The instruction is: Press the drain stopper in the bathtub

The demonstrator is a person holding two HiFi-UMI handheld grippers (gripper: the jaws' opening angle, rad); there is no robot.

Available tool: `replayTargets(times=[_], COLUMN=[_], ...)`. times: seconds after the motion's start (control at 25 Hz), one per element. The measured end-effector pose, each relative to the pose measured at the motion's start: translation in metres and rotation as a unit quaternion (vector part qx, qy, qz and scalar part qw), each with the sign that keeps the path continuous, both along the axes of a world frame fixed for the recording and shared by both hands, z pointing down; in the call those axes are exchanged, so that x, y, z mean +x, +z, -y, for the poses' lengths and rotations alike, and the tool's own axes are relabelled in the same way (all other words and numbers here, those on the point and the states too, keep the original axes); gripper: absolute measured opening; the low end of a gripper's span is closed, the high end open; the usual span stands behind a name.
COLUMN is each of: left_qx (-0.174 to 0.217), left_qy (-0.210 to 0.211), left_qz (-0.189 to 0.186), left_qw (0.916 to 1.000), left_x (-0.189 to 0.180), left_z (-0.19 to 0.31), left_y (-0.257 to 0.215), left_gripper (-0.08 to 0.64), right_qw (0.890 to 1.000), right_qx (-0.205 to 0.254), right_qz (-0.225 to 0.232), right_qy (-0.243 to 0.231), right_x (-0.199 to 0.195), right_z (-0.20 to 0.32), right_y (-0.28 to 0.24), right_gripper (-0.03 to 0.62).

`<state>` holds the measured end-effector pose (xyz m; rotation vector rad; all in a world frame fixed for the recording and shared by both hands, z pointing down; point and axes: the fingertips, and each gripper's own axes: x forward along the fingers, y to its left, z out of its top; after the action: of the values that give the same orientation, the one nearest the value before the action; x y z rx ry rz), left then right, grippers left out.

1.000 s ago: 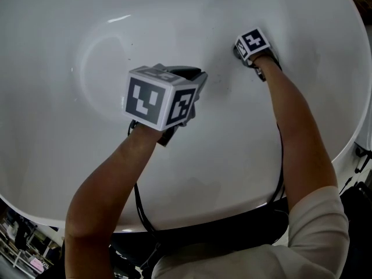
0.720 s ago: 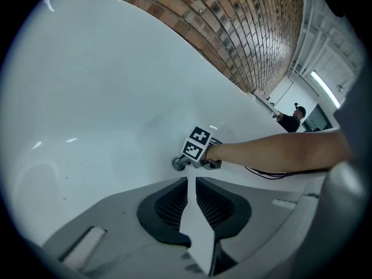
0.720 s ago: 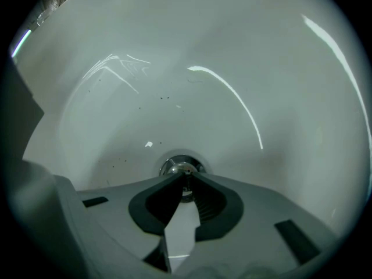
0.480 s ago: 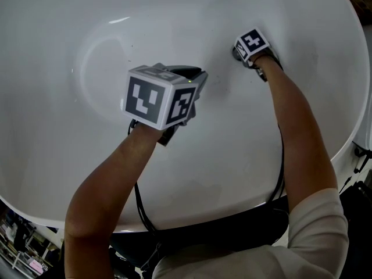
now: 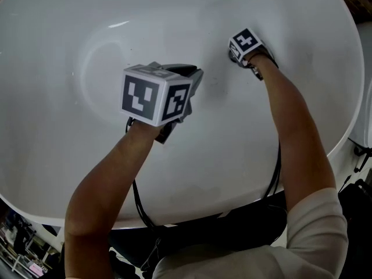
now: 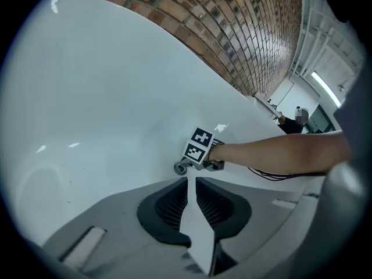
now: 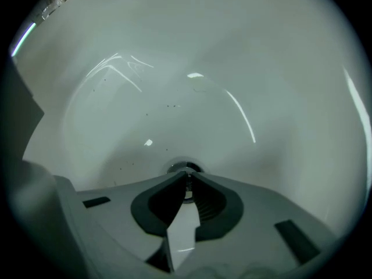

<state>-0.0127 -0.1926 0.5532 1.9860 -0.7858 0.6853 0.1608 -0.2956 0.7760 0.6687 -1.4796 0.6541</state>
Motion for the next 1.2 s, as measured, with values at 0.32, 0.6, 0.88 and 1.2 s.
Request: replayTargets(times=[0.32,0.6,0.88,1.2], left_qx=[0.036,0.086,0.135,0.181], left_qy=[-0.007,-0.029,-0.025,-0.032], left_qz=[0.002,-0.005,-0.005,-0.010], left_qw=[0.9993,0.9958,0.9905,0.9828], left_x=[-0.001,-0.008,-0.004,-0.003], left_z=[0.002,-0.004,-0.029,-0.055], left_y=[-0.040,-0.088,-0.142,-0.194], left_gripper=[0.052,0.052,0.052,0.052], right_qw=[0.999,0.995,0.989,0.980], right_qx=[0.043,0.098,0.144,0.189], right_qz=[0.005,0.032,0.037,0.052], right_qy=[0.000,0.010,0.009,0.022], right_x=[-0.015,-0.029,-0.026,-0.020], right_z=[0.013,0.013,0.003,-0.011], right_y=[-0.065,-0.140,-0.214,-0.286], right_gripper=[0.032,0.032,0.032,0.032])
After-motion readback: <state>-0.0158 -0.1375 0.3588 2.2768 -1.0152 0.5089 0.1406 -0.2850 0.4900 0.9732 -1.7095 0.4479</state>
